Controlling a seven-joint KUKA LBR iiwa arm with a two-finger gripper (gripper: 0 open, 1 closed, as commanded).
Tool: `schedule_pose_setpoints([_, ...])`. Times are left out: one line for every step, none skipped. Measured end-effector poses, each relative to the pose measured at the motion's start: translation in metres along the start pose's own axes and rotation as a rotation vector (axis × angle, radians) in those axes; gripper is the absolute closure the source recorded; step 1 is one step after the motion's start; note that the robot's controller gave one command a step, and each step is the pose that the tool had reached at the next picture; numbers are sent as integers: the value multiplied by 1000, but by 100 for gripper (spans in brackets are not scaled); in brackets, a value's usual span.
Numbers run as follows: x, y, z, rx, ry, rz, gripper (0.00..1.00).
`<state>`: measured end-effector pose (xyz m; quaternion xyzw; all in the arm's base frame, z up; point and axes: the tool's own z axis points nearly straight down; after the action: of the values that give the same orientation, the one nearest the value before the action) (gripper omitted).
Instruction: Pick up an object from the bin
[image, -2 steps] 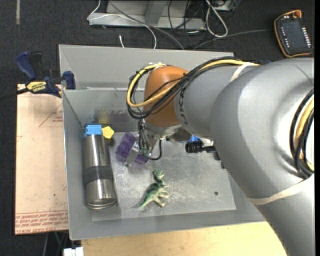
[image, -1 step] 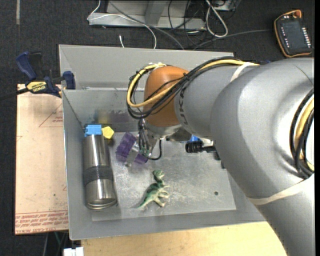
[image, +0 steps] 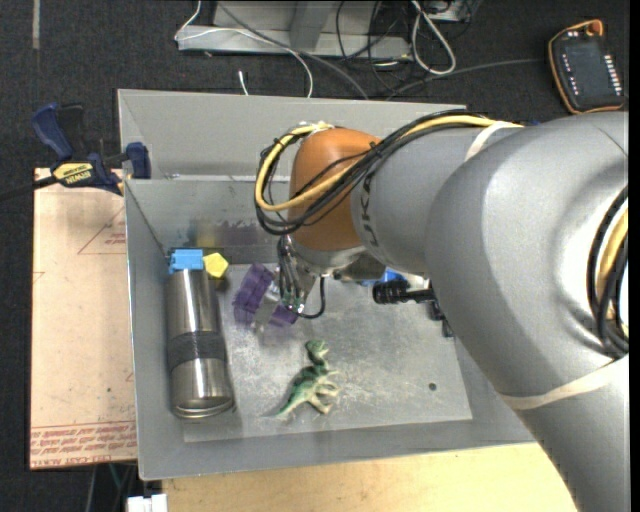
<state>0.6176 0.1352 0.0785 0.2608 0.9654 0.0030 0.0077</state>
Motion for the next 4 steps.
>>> schedule_pose_setpoints([0,0,-15,0,0,0,100])
schedule_pose_setpoints([-1,0,-24,-2,-2,-1,100])
schedule_pose_setpoints([-1,1,-28,-3,-2,-1,100])
schedule_pose_setpoints([0,0,-41,1,2,-2,100])
